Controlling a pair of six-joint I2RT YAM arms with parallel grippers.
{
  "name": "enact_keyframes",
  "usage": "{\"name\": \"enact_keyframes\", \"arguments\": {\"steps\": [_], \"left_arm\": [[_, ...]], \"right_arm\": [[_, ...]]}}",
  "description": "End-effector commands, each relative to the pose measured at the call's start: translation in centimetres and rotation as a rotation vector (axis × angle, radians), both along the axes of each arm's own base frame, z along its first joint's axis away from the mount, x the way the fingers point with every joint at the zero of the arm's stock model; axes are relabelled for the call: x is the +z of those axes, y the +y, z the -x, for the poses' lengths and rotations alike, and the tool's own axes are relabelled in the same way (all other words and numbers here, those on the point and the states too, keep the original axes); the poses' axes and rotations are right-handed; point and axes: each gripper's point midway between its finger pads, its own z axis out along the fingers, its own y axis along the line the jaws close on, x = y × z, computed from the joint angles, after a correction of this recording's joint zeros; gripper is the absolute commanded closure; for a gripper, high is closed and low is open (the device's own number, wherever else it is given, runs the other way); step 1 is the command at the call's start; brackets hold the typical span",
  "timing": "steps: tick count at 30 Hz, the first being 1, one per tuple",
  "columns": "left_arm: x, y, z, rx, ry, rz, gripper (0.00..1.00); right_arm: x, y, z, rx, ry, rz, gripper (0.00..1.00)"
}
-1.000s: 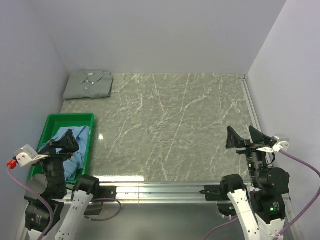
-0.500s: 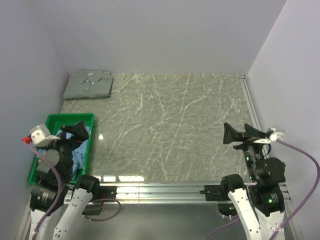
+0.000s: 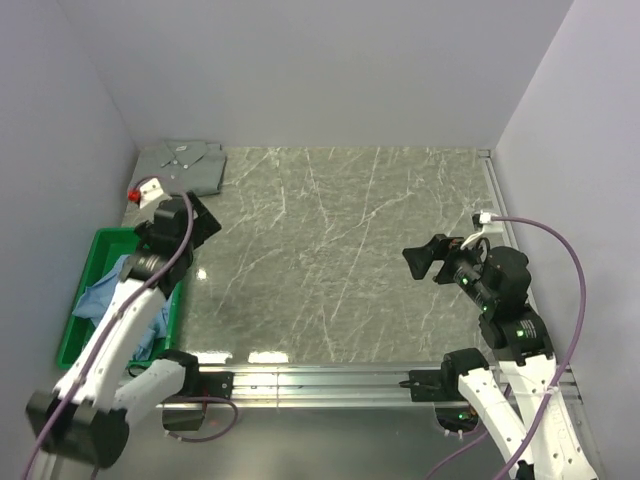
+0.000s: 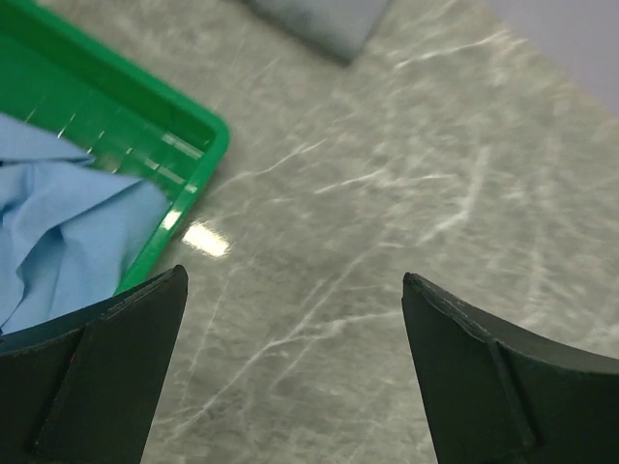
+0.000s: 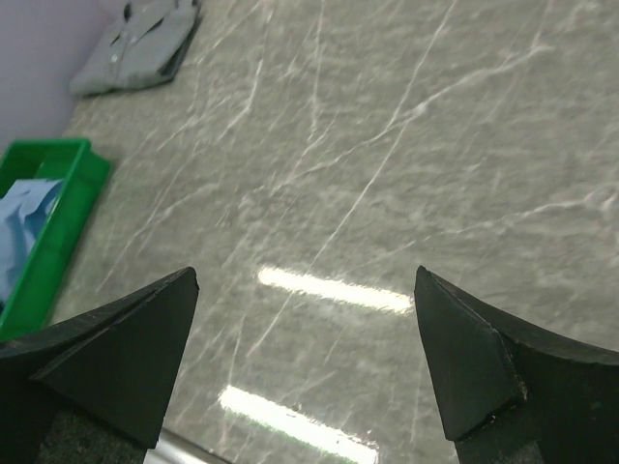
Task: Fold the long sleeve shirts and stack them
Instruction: Grab the shirt from the pile
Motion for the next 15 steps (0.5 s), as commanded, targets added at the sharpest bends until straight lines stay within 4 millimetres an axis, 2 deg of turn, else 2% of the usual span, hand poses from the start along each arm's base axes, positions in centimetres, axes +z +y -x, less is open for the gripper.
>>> {"name": "enact_keyframes", "arguments": {"steps": [1, 2, 3, 4, 7, 12, 15], "left_arm": [[-0.8, 1.4, -2.1, 0.091, 0.038, 0.046, 0.01], [-1.5, 3.6, -2.3, 0.169, 0.054, 0.068, 0.01], [-2.5, 4.5, -2.5, 0.198, 0.077, 0.095, 0.01], [-3.4, 7.4, -2.1, 0.298, 0.088, 0.121, 0.01], [-5.0, 11.7, -0.3, 0.466, 0.133, 0.110, 0.01], [-6.7, 15.6, 1.8, 0.619, 0.188, 0.053, 0.01], [-9.3, 17.4, 2.9, 0.684, 0.237, 0.100, 0.01]], "right_arm": [[1.8, 1.7, 0.7, 0.093, -0.009, -0.059, 0.00], [1.6, 1.9, 0.8, 0.100, 0.002, -0.062, 0.00], [1.5, 2.0, 0.8, 0.109, 0.011, -0.065, 0.00], [1.3, 2.1, 0.9, 0.111, 0.022, -0.069, 0.00], [0.8, 2.3, 1.1, 0.126, 0.040, -0.074, 0.00], [-0.3, 2.8, 1.2, 0.146, 0.067, -0.079, 0.00], [-0.5, 3.1, 1.3, 0.155, 0.071, -0.073, 0.00]]}}
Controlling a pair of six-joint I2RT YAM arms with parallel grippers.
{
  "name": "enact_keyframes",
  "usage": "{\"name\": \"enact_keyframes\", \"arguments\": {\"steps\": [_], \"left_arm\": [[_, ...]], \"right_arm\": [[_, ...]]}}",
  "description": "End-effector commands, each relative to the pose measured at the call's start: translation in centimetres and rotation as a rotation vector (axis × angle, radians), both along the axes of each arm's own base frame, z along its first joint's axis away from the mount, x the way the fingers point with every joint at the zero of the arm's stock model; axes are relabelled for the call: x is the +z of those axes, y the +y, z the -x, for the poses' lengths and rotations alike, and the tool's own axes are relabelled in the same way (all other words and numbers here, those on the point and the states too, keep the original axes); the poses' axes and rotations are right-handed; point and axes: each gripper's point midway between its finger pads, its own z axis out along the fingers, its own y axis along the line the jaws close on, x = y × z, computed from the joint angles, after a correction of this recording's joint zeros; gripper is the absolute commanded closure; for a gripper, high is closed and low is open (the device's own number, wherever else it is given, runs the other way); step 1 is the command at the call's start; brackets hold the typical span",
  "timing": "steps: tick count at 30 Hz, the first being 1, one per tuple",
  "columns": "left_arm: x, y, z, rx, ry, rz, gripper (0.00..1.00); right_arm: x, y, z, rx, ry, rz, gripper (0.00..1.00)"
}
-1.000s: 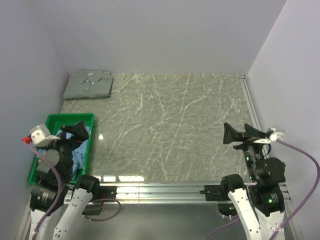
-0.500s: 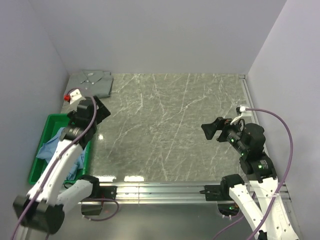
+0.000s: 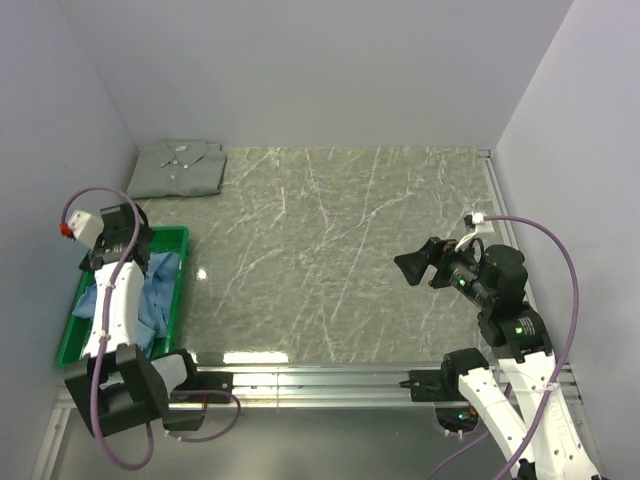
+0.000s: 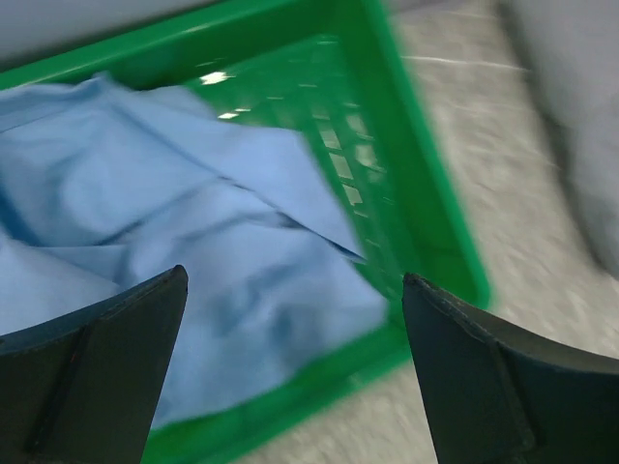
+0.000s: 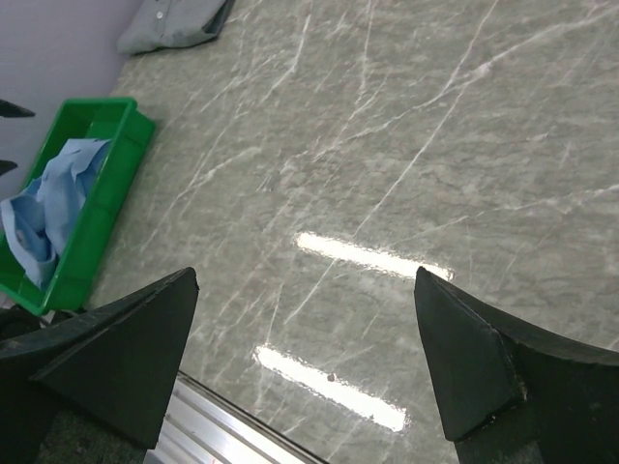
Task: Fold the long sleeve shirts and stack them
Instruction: Grab the shirt from the pile
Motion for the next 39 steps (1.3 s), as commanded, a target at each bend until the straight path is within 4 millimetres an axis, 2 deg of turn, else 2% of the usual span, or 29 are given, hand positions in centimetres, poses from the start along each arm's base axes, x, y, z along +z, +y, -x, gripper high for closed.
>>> {"name": "enact_keyframes", "arguments": {"steps": [1, 4, 12, 14, 16, 17, 18, 20, 21, 22, 24, 27, 28, 30, 31, 33, 34, 35, 36, 37, 39], "left_arm": [[-3.3, 2.3, 1.9, 0.119, 0.046, 0.048, 0.01], [-5.3, 3.5, 2.6, 0.181, 0.065, 0.064, 0.01], [-11.9, 3.5, 2.1, 0.210, 0.200, 0.176, 0.01], [-13.1, 3.5, 2.2, 0.228, 0.218, 0.194, 0.06], [-14.4, 3.2, 2.1, 0.237, 0.249, 0.228, 0.21], [-15.2, 3.0, 2.2, 0.238, 0.268, 0.242, 0.36], [-15.5, 2.9, 2.3, 0.241, 0.274, 0.252, 0.46], [-15.8, 2.7, 2.4, 0.243, 0.287, 0.265, 0.64], [-15.5, 2.8, 2.4, 0.246, 0.285, 0.260, 0.82], [-14.8, 2.9, 2.1, 0.235, 0.281, 0.242, 0.90], [-12.8, 3.1, 1.7, 0.223, 0.250, 0.210, 0.99], [-7.9, 3.5, 0.5, 0.201, 0.167, 0.135, 0.99], [-5.4, 3.3, -1.0, 0.174, 0.116, 0.096, 1.00], [0.5, 3.0, -2.5, 0.150, 0.003, 0.018, 1.00], [2.5, 1.3, -3.8, 0.093, -0.038, -0.007, 0.99], [7.2, -0.5, -5.2, 0.043, -0.142, -0.059, 1.00], [10.7, -3.3, -7.0, -0.052, -0.218, -0.084, 1.00], [12.8, -4.6, -7.6, -0.093, -0.269, -0.098, 1.00], [16.4, -5.9, -8.5, -0.130, -0.357, -0.106, 0.99], [18.1, -8.6, -9.3, -0.219, -0.388, -0.110, 0.99], [21.1, -11.2, -10.2, -0.296, -0.444, -0.111, 0.99]], "right_arm": [[0.3, 0.8, 0.2, 0.036, -0.008, -0.007, 0.00], [0.3, 0.9, 0.3, 0.042, -0.012, 0.003, 0.00], [-0.4, 1.2, 0.4, 0.055, 0.001, 0.010, 0.00], [-0.5, 1.2, 0.5, 0.057, 0.000, 0.012, 0.00], [-0.7, 1.2, 0.5, 0.057, -0.001, 0.011, 0.00], [-0.9, 1.2, 0.5, 0.055, 0.000, 0.011, 0.00], [-1.0, 1.2, 0.5, 0.053, 0.002, 0.011, 0.00], [-1.0, 1.1, 0.4, 0.049, 0.002, 0.012, 0.01], [-1.1, 1.1, 0.4, 0.048, 0.004, 0.014, 0.01], [-1.0, 1.1, 0.4, 0.048, 0.004, 0.013, 0.01], [-1.0, 1.1, 0.4, 0.050, 0.006, 0.014, 0.02], [-0.9, 1.3, 0.4, 0.062, 0.003, 0.008, 0.02], [-0.9, 1.5, 0.5, 0.069, 0.007, 0.004, 0.03], [-0.8, 1.6, 0.4, 0.074, 0.005, -0.003, 0.03], [-0.8, 1.7, 0.4, 0.075, 0.008, -0.005, 0.04], [-0.4, 1.7, 0.4, 0.075, 0.000, -0.006, 0.04], [-0.4, 1.6, 0.4, 0.071, 0.003, -0.004, 0.04], [-0.2, 1.5, 0.4, 0.070, -0.001, -0.003, 0.04], [0.0, 1.4, 0.4, 0.064, -0.005, 0.001, 0.05], [0.1, 1.4, 0.5, 0.064, -0.007, 0.002, 0.05], [0.4, 1.2, 0.6, 0.057, -0.013, 0.008, 0.05]]}}
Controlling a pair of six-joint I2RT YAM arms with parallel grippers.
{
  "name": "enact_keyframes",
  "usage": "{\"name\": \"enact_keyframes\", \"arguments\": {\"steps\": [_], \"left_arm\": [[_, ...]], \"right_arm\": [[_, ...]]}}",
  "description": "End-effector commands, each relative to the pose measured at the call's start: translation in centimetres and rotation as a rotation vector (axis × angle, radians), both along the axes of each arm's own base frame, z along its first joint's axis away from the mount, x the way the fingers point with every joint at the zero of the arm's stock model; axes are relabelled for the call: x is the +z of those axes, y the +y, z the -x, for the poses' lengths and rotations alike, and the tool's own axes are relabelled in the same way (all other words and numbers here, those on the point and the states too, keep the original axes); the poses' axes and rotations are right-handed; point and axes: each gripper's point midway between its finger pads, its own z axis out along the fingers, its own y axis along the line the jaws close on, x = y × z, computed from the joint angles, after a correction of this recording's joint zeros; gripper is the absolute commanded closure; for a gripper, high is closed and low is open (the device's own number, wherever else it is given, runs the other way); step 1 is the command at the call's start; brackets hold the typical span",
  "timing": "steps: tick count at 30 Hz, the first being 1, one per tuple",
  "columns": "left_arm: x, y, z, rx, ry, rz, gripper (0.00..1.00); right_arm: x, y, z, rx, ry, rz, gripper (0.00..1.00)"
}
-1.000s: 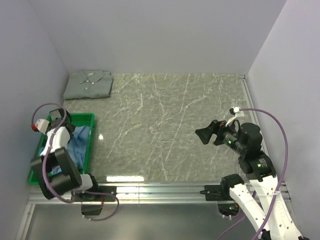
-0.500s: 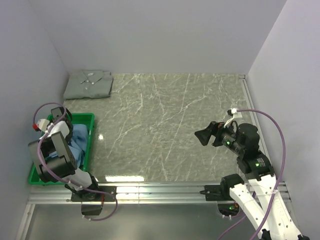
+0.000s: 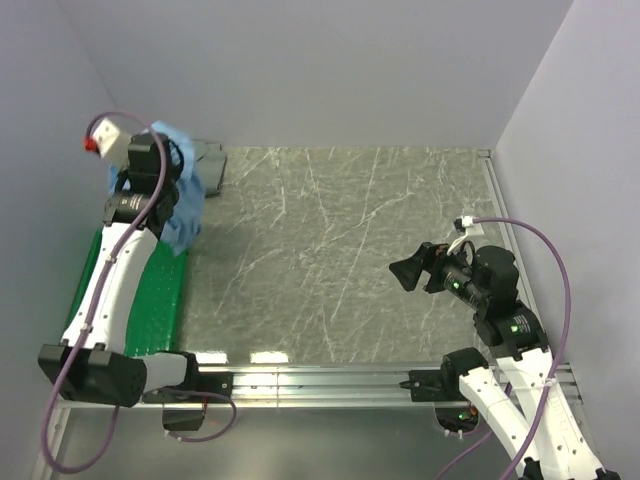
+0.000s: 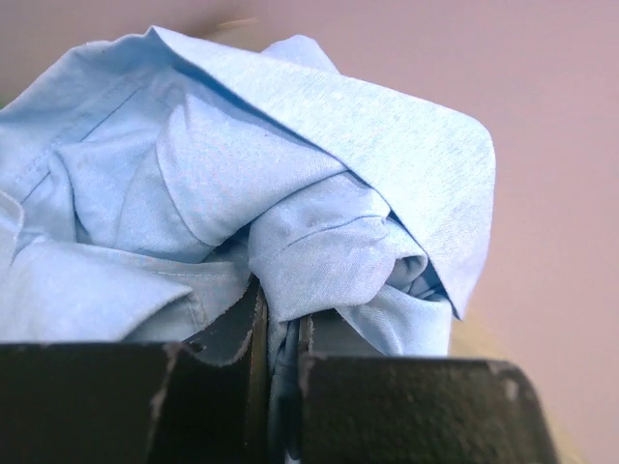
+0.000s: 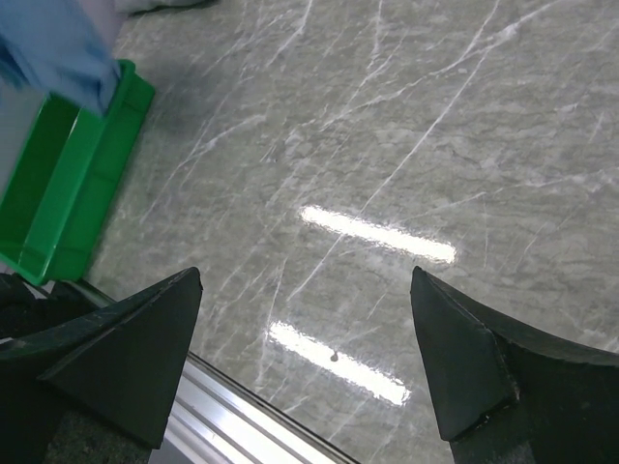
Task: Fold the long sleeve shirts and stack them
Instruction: Move the shirt to the center of the board
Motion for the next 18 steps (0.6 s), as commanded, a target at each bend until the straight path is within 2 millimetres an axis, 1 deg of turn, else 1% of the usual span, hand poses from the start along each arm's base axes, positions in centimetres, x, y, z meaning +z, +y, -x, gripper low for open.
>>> {"name": "enact_keyframes", "arguments": {"steps": [1, 2, 3, 4, 5, 6, 7, 8, 9, 10, 11, 12, 13, 14, 15, 16, 17, 18], "left_arm": [[9.3, -4.9, -0.6, -0.156, -0.193, -0.060, 0.99], [10.5, -6.4, -1.1, -0.203, -0.219, -0.063, 0.99], [13.1, -8.0, -1.1, -0.258, -0.279, -0.060, 1.00], [14.9, -11.2, -1.3, -0.377, -0.333, -0.067, 0.99], [15.6, -13.1, -1.6, -0.442, -0.353, -0.064, 0.99], [17.5, -14.7, -1.3, -0.501, -0.403, -0.056, 1.00], [18.2, -17.4, -0.9, -0.582, -0.426, -0.055, 0.99], [18.7, -19.7, -1.0, -0.667, -0.451, -0.042, 0.99], [19.4, -21.2, -0.7, -0.716, -0.473, -0.030, 0.99], [19.6, -23.6, 0.1, -0.791, -0.485, -0.021, 1.00], [19.5, -25.3, 0.2, -0.848, -0.494, -0.011, 0.99], [19.0, -26.6, 0.5, -0.886, -0.488, -0.003, 0.97], [18.5, -28.4, 1.2, -0.936, -0.485, 0.017, 0.96], [18.1, -29.3, 1.6, -0.970, -0.484, 0.035, 0.92], [16.1, -30.2, 1.6, -0.990, -0.454, 0.051, 0.85], [15.1, -30.8, 1.9, -1.003, -0.445, 0.078, 0.76], [14.3, -30.7, 2.2, -1.003, -0.438, 0.090, 0.65], [11.3, -30.7, 1.9, -0.988, -0.381, 0.095, 0.44]], "right_arm": [[2.2, 0.0, -0.1, -0.001, -0.058, -0.006, 0.05], [2.4, -0.1, 0.0, -0.006, -0.063, -0.005, 0.05], [2.4, -0.1, 0.0, -0.006, -0.065, -0.004, 0.05], [2.3, -0.2, -0.1, -0.013, -0.061, -0.004, 0.05], [2.5, -0.2, -0.1, -0.015, -0.067, -0.006, 0.05], [2.6, -0.2, -0.1, -0.015, -0.070, -0.006, 0.05], [2.8, -0.3, -0.1, -0.017, -0.072, -0.008, 0.05], [2.9, -0.3, -0.1, -0.019, -0.070, -0.009, 0.05], [2.9, -0.3, -0.1, -0.021, -0.071, -0.009, 0.05], [3.2, -0.4, -0.1, -0.024, -0.077, -0.009, 0.05], [3.2, -0.5, -0.1, -0.029, -0.077, -0.007, 0.05], [3.3, -0.6, -0.1, -0.034, -0.080, -0.003, 0.05], [3.3, -0.7, -0.1, -0.038, -0.078, -0.001, 0.05], [3.5, -0.7, -0.1, -0.039, -0.082, 0.002, 0.05], [3.4, -0.8, -0.1, -0.039, -0.084, 0.010, 0.05], [3.5, -0.9, -0.1, -0.043, -0.083, 0.013, 0.05], [3.4, -0.9, -0.2, -0.044, -0.076, 0.018, 0.05], [3.3, -0.9, -0.3, -0.044, -0.073, 0.022, 0.03]]}}
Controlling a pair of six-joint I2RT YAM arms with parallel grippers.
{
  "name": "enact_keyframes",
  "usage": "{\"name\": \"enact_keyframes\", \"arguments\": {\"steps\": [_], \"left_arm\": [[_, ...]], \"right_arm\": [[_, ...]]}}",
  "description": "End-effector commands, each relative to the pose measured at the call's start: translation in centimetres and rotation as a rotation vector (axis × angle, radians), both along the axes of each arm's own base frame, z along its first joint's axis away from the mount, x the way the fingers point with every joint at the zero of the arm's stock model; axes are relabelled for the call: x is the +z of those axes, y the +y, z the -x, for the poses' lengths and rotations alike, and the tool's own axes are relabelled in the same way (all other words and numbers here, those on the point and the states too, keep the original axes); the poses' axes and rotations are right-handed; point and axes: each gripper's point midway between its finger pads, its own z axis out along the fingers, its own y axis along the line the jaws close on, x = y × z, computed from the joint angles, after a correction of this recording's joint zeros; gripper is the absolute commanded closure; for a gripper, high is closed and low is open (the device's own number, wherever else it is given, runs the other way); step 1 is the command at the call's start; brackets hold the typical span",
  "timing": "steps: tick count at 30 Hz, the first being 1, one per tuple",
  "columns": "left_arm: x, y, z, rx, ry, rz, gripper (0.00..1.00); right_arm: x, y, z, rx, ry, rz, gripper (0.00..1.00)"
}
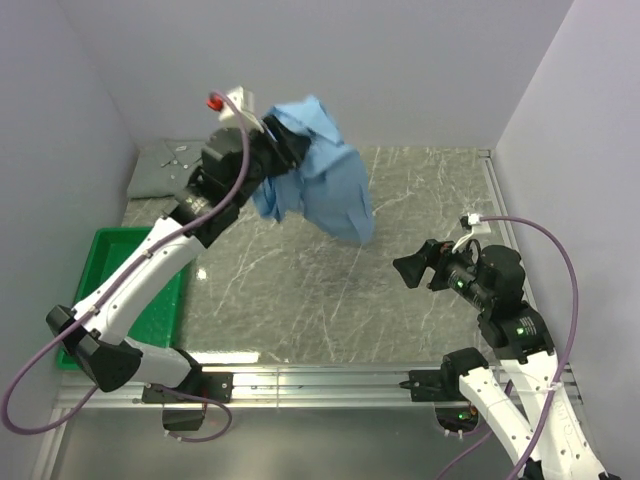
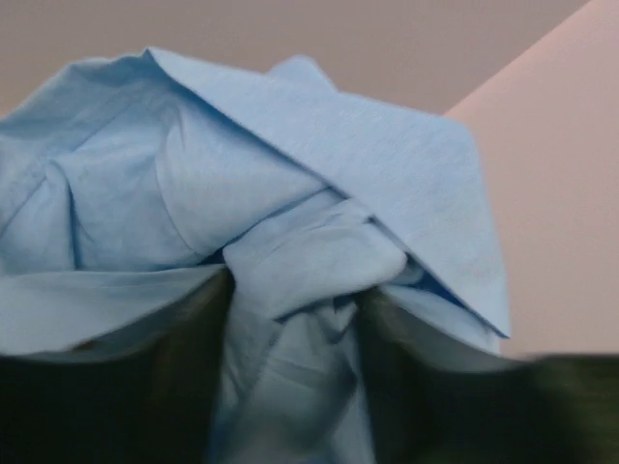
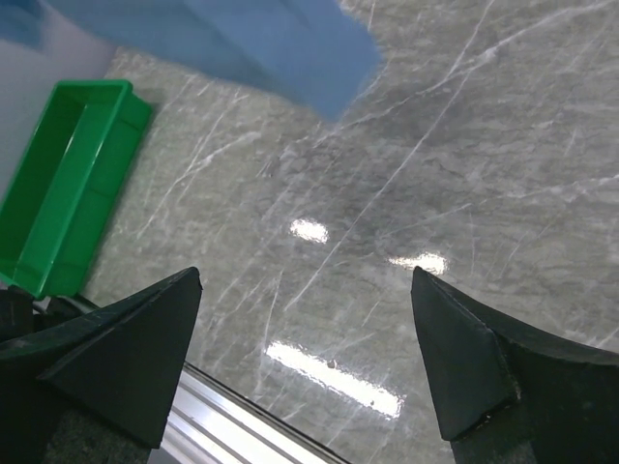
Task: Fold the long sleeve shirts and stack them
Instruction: Move the shirt to the center of the board
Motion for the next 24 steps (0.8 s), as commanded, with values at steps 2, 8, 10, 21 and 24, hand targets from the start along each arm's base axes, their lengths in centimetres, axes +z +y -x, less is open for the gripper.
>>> {"name": "enact_keyframes", "arguments": {"steps": [2, 8, 10, 21, 24], "left_arm": [[-3.3, 0.1, 0.9, -0.006, 0.044, 0.043, 0.27], [-11.5, 5.1, 0.4, 0.180, 0.249, -0.165, 0.20], [-14.2, 6.5, 0.6, 0.191, 0.316, -0.187, 0.21], [-27.0, 11.3, 3.3, 0.268, 0.551, -0.139, 0.22], [-29.8, 12.1, 3.6, 0.275, 0.623, -0.038, 0.23]], "right_arm": [[1.3, -0.2, -0.4, -0.011, -0.020, 0.020, 0.00], [-0.5, 0.4, -1.4, 0.000, 0.063, 0.022, 0.00], [-1.2, 0.7, -1.6, 0.007, 0.090, 0.016, 0.00], [-5.2, 4.3, -3.5, 0.065, 0.219, 0.020, 0.06], [-5.9, 5.4, -3.6, 0.086, 0.237, 0.032, 0.07]]}}
